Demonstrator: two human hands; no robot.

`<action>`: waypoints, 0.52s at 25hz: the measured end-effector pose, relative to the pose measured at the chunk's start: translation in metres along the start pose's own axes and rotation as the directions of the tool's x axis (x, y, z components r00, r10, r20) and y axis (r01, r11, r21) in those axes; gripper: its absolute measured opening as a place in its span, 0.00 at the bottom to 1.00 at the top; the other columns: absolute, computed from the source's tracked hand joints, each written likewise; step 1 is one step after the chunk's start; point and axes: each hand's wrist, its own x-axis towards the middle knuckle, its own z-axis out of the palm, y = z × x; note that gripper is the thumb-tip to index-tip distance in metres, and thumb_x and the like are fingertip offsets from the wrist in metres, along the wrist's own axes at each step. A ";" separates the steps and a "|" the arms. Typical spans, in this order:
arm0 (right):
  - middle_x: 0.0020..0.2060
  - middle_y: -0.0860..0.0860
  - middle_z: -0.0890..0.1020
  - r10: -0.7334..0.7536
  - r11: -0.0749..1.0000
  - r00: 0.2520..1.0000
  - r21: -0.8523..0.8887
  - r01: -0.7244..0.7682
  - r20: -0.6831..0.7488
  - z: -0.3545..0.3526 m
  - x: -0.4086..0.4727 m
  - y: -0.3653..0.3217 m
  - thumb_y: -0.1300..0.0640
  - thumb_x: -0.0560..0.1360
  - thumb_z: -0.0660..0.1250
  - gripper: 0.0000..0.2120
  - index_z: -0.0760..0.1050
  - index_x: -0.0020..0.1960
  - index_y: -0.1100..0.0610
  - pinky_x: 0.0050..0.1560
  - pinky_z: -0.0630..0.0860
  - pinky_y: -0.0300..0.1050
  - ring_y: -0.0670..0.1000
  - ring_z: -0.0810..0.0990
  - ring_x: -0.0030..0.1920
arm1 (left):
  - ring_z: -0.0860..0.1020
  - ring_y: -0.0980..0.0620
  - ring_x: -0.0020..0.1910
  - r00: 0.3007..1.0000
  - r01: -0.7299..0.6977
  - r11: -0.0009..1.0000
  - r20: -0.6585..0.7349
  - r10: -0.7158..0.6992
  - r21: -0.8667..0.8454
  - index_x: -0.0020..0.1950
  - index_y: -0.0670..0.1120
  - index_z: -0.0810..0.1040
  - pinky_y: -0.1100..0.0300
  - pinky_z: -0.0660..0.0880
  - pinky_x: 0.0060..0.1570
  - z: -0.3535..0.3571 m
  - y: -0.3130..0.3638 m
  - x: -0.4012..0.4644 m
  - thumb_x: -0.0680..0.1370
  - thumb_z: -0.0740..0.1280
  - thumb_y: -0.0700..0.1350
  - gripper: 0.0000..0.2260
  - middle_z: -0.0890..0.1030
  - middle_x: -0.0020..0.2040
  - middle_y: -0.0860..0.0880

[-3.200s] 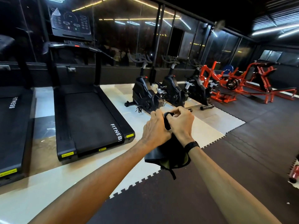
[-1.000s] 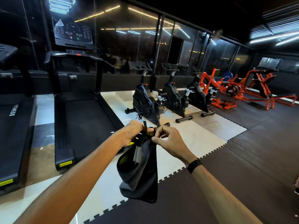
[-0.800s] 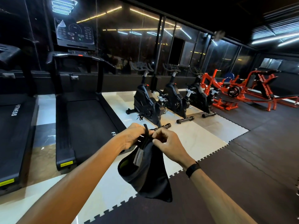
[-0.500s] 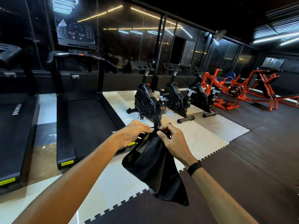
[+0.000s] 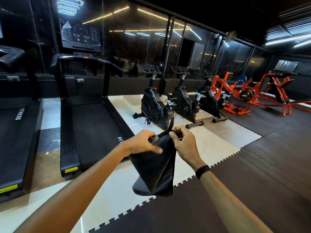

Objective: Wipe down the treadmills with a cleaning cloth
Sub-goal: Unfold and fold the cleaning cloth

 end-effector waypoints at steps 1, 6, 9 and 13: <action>0.42 0.46 0.80 0.018 1.000 0.999 0.010 -0.018 -0.031 -0.003 0.003 0.003 0.59 0.79 0.69 0.02 0.77 0.49 0.54 0.45 0.72 0.31 0.41 0.78 0.44 | 0.81 0.52 0.43 1.000 0.011 0.980 0.002 -0.012 0.200 0.45 0.48 0.78 0.59 0.77 0.43 0.000 -0.010 -0.001 0.70 0.78 0.44 0.10 0.82 0.43 0.50; 0.42 0.47 0.80 0.103 0.994 0.994 0.048 -0.101 -0.032 -0.013 0.003 0.025 0.57 0.79 0.70 0.06 0.74 0.46 0.51 0.45 0.76 0.37 0.47 0.79 0.43 | 0.78 0.52 0.41 0.918 0.145 0.944 -0.397 -0.016 0.298 0.41 0.50 0.79 0.55 0.74 0.42 -0.016 -0.033 -0.008 0.72 0.77 0.46 0.07 0.79 0.38 0.54; 0.42 0.49 0.79 0.121 0.988 0.993 0.096 -0.121 0.009 -0.015 -0.001 0.033 0.59 0.79 0.70 0.04 0.75 0.50 0.54 0.49 0.79 0.47 0.52 0.79 0.45 | 0.80 0.49 0.40 0.865 0.115 0.972 -0.501 0.002 0.204 0.44 0.49 0.78 0.53 0.77 0.39 -0.017 -0.029 -0.003 0.73 0.77 0.45 0.08 0.80 0.40 0.52; 0.46 0.61 0.83 0.164 0.985 0.985 0.053 -0.167 0.053 -0.019 -0.001 0.040 0.58 0.80 0.68 0.09 0.78 0.49 0.66 0.53 0.78 0.64 0.64 0.80 0.49 | 0.84 0.46 0.42 0.900 0.015 0.976 -0.423 -0.109 -0.218 0.50 0.43 0.80 0.52 0.83 0.32 -0.016 -0.026 -0.002 0.74 0.76 0.38 0.08 0.82 0.48 0.45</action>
